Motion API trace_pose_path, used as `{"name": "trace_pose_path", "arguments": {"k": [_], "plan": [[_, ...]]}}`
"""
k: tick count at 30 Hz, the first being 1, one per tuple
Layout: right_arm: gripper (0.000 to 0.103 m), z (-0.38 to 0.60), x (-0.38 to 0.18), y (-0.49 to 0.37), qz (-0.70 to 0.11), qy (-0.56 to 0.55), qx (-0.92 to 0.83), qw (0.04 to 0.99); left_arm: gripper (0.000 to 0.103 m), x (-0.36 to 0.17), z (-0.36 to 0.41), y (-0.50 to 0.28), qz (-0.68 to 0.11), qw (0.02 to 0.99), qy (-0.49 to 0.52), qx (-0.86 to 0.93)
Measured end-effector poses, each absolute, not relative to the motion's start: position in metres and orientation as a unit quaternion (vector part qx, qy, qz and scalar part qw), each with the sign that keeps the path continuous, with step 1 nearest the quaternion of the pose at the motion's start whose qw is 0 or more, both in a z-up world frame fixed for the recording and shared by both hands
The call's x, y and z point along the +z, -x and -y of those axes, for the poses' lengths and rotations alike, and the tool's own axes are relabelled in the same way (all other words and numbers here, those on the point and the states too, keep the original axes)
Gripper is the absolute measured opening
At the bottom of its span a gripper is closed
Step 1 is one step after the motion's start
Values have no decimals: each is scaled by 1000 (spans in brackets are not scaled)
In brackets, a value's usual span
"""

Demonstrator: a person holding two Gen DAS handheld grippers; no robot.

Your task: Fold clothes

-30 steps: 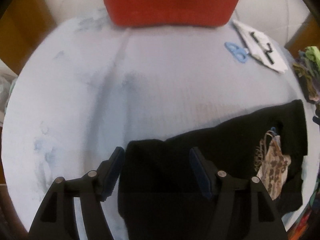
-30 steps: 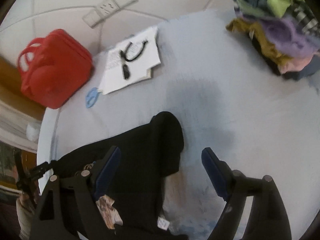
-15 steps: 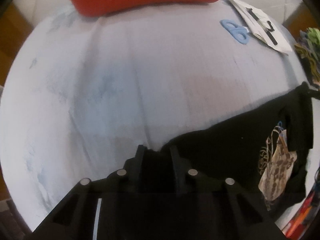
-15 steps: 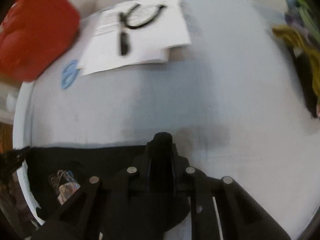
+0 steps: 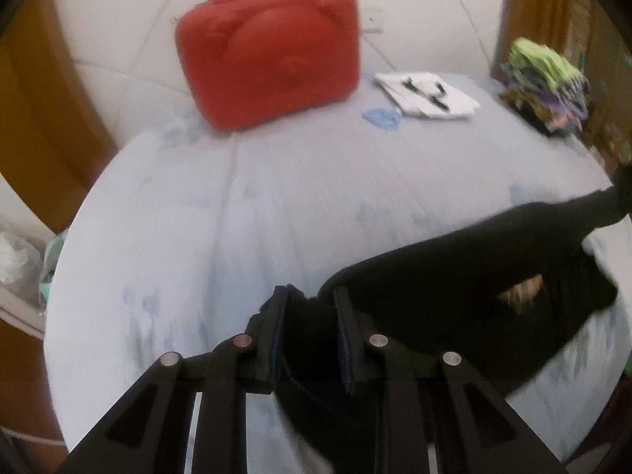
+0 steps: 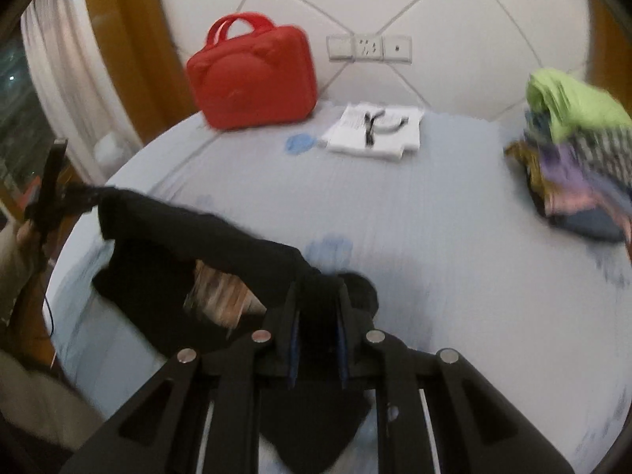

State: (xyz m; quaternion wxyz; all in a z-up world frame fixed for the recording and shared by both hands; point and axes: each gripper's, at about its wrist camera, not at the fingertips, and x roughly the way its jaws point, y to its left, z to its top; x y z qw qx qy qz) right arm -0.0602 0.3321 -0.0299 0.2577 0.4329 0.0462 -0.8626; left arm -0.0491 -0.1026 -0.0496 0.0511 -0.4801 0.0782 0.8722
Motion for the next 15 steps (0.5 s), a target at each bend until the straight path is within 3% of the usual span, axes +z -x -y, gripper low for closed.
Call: {"name": "trace_pose_path", "arguments": {"k": [3,6,9,11,14,15], "plan": [[15,-340,-57,21,-46,-466,-845,256,23,-74,93,24,-90,58,509,854],[15,-346,-84,4,-47,-505,-825,248,33,-103,90,5,-87,52,550,829],[29,-353,-105,-3,-44,-545,-806,226,46,-108,103,-8,-39,43,577,815],[49,-364,-102,-6,-25,-552,-805,218,53,-96,116,-18,2,38,575,817],[54,-388,-79,-10,22,-532,-820,209,71,-65,134,-33,60,37,547,834],[55,-393,-72,-8,36,-525,-826,204,82,-57,137,-34,70,35,536,840]]}}
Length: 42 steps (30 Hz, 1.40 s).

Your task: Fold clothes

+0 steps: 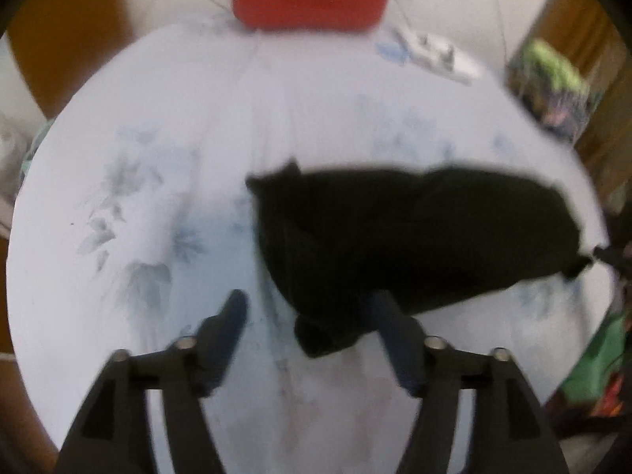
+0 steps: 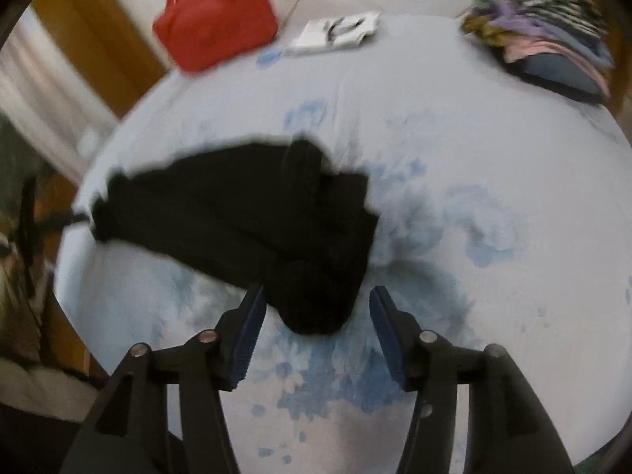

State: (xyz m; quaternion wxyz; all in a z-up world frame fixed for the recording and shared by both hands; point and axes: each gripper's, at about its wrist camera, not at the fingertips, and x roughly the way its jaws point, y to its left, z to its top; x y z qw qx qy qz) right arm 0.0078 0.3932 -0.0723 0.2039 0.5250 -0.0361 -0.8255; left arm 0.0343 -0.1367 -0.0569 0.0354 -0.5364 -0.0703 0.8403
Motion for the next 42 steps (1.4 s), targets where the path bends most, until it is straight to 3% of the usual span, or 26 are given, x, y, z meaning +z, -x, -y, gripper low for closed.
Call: {"name": "trace_pose_path", "arguments": {"k": [8,15,16,17,18,19,21,22,27,29,30,31,32,33,34,35,42], "plan": [[55,-394,-45,48,93,-508,-849,113,85,-72,152,30,79,-47,554,828],[55,-320,-59,80,-8,-536,-836,113,85,-109,124,59,51,-41,587,807],[55,-311,-63,81,-26,-538,-835,113,78,-115,122,61,48,-45,592,803],[55,-304,-69,83,-43,-541,-833,110,64,-120,120,62,45,-48,597,799],[55,-296,-75,85,-59,-544,-830,107,24,-126,119,64,47,-52,605,793],[55,-291,-82,87,-83,-543,-830,93,9,-130,122,65,59,-57,607,790],[33,-289,-90,90,-98,-534,-836,74,8,-128,132,62,90,-68,595,795],[8,-300,-86,91,-65,-527,-845,61,8,-124,138,58,101,-76,583,802],[6,-379,-97,99,71,-537,-841,-12,10,-132,152,57,122,-91,578,802],[6,-398,-107,97,118,-548,-828,-1,16,-124,151,55,134,-76,574,805],[6,-400,-102,90,129,-540,-832,10,28,-115,152,52,146,-62,567,808],[10,-401,-96,84,139,-532,-835,21,47,-104,152,48,152,-51,558,814],[27,-400,-87,73,150,-523,-838,39,57,-92,152,43,149,-48,548,822],[39,-397,-81,65,152,-519,-840,47,76,-81,152,37,142,-48,539,829],[70,-395,-75,56,154,-514,-842,53,82,-72,151,32,136,-49,533,834],[92,-394,-73,49,154,-514,-842,59,82,-69,149,28,132,-50,535,833],[95,-394,-91,22,202,-554,-804,73,82,-106,146,7,150,-56,594,788]]}}
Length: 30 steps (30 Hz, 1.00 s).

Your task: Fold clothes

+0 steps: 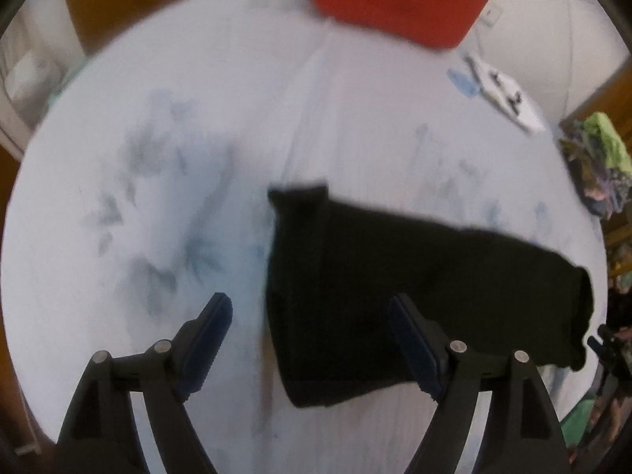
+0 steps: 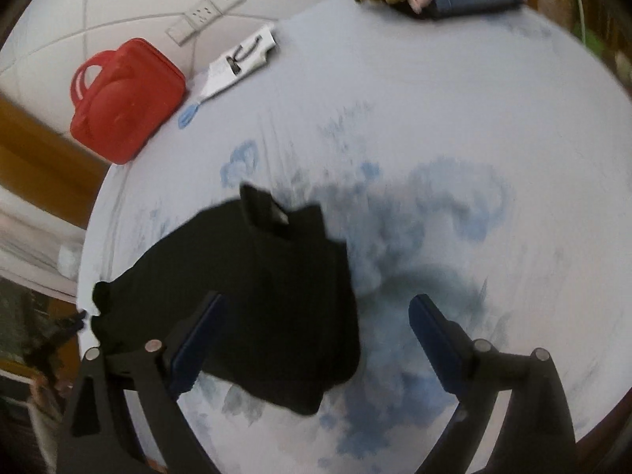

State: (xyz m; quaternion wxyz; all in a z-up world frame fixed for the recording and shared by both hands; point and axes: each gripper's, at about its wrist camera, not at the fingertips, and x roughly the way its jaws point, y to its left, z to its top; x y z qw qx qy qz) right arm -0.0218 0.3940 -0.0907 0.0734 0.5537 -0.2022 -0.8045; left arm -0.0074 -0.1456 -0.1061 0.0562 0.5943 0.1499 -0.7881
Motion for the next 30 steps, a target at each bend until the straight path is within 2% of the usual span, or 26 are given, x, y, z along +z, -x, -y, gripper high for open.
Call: {"name": "trace_pose_path", "arguments": {"k": [5,6,7,8,9,10,11,13,16,17,19,21,23,24,25,26,27,28,30], "plan": [[95,-395,-95,5,238,-567,-785,75,81,-121,131,-6,-138,35,-609,-781],[95,-392,-96,3,233,-573,-782,79,66,-124,127,-6,-128,30,-612,-780],[94,-386,-99,3,221,-582,-777,86,31,-126,123,-5,-116,23,-617,-778],[80,-381,-102,4,210,-591,-773,94,18,-127,118,-3,-103,13,-623,-775],[60,-371,-105,7,189,-600,-770,108,15,-125,113,-1,-83,8,-623,-777],[16,-363,-106,11,166,-605,-771,110,13,-115,110,0,-62,6,-612,-788],[11,-355,-107,15,143,-609,-772,111,13,-102,108,-1,-43,5,-595,-803],[10,-354,-92,18,121,-583,-796,112,13,-76,106,-4,-12,2,-560,-829],[10,-374,-66,9,135,-542,-823,108,13,-55,108,-24,8,-16,-530,-848],[10,-376,-68,5,128,-546,-821,107,16,-62,107,-30,14,-25,-538,-843],[10,-370,-90,2,99,-582,-799,110,32,-89,107,-37,25,-21,-576,-817],[14,-364,-109,-1,73,-608,-785,95,34,-116,111,-43,23,-11,-612,-791],[38,-365,-113,-4,64,-613,-784,73,34,-115,124,-44,-15,-7,-618,-786],[45,-367,-101,-5,61,-601,-794,66,36,-107,128,-45,-26,-6,-610,-792],[56,-369,-90,-7,58,-588,-805,59,44,-97,132,-44,-31,-4,-599,-800],[59,-372,-78,-8,55,-575,-815,52,50,-87,134,-42,-34,0,-587,-809],[59,-374,-66,-9,52,-561,-825,45,63,-77,136,-38,-35,5,-574,-818],[59,-373,-55,-9,50,-546,-835,49,72,-71,136,-32,-36,10,-563,-826],[59,-368,-38,-1,50,-519,-851,66,72,-68,136,-14,-39,20,-550,-834]]}}
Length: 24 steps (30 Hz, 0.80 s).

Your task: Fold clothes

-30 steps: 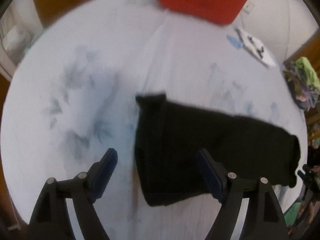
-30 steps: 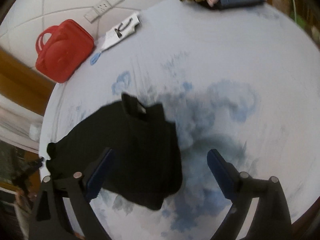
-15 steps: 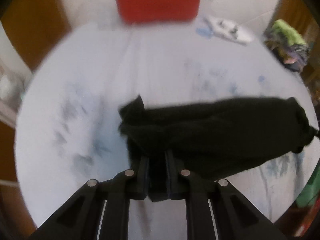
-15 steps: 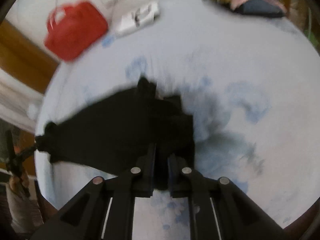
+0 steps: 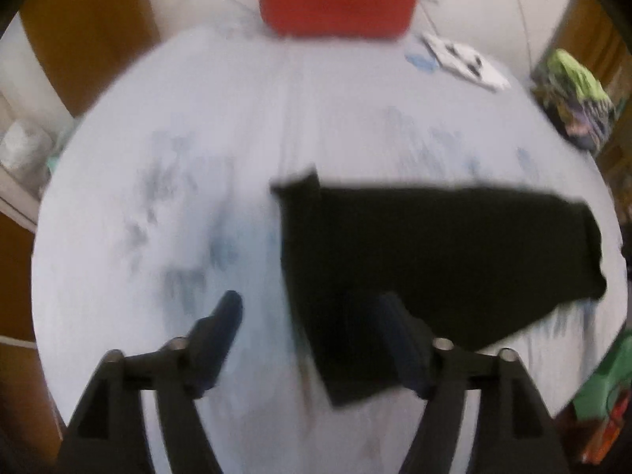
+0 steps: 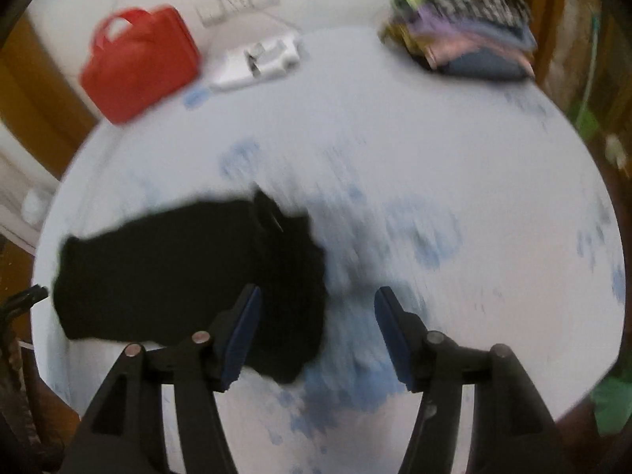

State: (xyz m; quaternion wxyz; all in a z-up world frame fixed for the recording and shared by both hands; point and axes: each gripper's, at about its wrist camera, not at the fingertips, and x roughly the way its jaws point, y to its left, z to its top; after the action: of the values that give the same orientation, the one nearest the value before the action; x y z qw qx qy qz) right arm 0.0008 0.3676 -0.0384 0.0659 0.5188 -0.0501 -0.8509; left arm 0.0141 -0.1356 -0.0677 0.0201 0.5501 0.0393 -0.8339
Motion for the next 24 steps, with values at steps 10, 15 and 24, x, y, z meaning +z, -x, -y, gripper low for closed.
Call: {"name": "trace_pose_path", "arguments": {"k": [10,15,24], "plan": [[26,-321,-90,82,61,-562,-815,129,36,-134,140,45,-46,76,-590,-803],[24,-375,-125,100,119,-587,-800,49,45,-130,155,45,-71,82,-588,-801],[27,-358,-52,78,78,-515,-838,165,68,-72,129,7,-118,80,-537,-831]]}}
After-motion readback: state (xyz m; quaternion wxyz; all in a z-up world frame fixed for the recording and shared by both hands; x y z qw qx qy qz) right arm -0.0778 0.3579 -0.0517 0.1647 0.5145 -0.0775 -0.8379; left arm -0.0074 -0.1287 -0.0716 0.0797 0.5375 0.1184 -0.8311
